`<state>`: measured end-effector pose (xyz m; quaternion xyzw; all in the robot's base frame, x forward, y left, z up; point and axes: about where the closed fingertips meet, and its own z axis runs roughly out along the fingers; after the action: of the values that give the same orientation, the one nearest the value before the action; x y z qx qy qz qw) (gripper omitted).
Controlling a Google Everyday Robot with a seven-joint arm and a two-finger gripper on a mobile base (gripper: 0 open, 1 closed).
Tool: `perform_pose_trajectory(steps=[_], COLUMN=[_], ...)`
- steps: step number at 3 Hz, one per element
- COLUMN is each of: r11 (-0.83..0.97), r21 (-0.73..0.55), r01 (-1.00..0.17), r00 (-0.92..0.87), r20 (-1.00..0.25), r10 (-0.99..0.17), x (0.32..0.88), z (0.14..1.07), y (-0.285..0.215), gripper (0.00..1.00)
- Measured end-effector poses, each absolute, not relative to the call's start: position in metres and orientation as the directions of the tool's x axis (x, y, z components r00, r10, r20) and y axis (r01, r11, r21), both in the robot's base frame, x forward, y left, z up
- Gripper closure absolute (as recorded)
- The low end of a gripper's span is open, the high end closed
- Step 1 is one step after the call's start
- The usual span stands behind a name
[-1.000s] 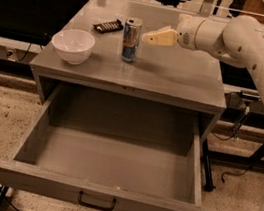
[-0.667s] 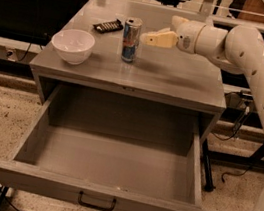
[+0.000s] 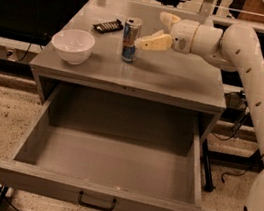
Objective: Place redbull can into top drawer
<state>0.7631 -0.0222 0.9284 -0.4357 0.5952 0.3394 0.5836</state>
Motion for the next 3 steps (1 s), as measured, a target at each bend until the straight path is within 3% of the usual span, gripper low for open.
perform_pose_trajectory(steps=[2, 3], r11=[0.286, 0.299], r21=[-0.101, -0.019], r01=[-0.953, -0.954], r00=[0.052, -0.019], r20=[-0.983, -0.992], r10=[-0.174, -0.121], x=[0.743, 0.738], z=[0.912, 0.910], y=[0.026, 0.038], gripper=[0.00, 0.18])
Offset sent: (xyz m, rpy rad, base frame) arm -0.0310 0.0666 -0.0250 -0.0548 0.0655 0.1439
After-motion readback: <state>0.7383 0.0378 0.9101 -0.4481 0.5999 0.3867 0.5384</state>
